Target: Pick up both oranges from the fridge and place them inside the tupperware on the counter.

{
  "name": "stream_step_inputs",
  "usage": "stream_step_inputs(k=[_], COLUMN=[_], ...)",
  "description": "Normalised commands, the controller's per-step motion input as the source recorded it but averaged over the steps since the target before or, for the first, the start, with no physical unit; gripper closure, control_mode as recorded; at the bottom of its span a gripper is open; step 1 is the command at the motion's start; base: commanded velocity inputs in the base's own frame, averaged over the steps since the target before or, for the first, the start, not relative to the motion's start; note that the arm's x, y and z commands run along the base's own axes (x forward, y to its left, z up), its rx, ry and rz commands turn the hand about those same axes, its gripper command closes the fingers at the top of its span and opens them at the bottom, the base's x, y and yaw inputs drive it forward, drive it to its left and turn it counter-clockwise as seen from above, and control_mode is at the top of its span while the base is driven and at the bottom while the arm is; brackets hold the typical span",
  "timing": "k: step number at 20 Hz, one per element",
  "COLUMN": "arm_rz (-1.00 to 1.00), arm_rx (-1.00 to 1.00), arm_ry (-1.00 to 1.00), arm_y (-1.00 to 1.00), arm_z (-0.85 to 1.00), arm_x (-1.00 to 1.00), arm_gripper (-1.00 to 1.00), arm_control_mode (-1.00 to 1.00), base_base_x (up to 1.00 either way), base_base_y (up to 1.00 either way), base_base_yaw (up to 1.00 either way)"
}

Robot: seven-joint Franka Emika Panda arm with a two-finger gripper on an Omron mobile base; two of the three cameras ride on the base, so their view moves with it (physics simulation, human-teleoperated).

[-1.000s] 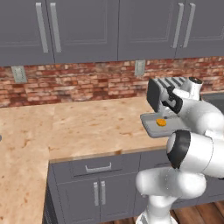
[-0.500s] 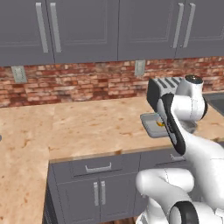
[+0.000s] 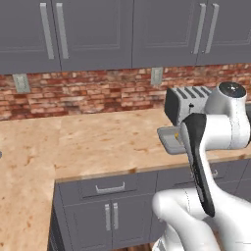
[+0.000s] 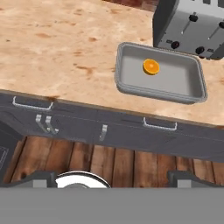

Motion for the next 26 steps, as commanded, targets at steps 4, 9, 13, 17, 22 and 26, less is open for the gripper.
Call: stream_step_inputs(k=[4, 9, 13, 17, 22, 26], arm_rz=[0.02, 0.01, 0.0, 0.0, 0.0, 0.0], arm_rx=[-0.02, -0.01, 0.0, 0.0, 0.0, 0.0], arm_ry=[0.0, 0.01, 0.0, 0.0, 0.0, 0.0], arm_y=[0.44, 0.21, 0.0, 0.0, 0.0, 0.0], arm_z=[0.44, 0.02, 0.0, 0.0, 0.0, 0.0], arm_x=[-0.51, -0.15, 0.0, 0.0, 0.0, 0.0], arm_gripper=[-1.0, -1.0, -1.0, -1.0, -1.0, -1.0], arm_control_mode=[-1.0, 1.0, 1.0, 1.0, 1.0, 1.0], base_base_x=[0.0, -0.39, -0.85, -0.33, -0.01, 0.0], base_base_y=[0.0, 0.06, -0.41, -0.99, -1.0, -1.0], base_base_yaw=[0.0, 0.0, 0.0, 0.0, 0.0, 0.0])
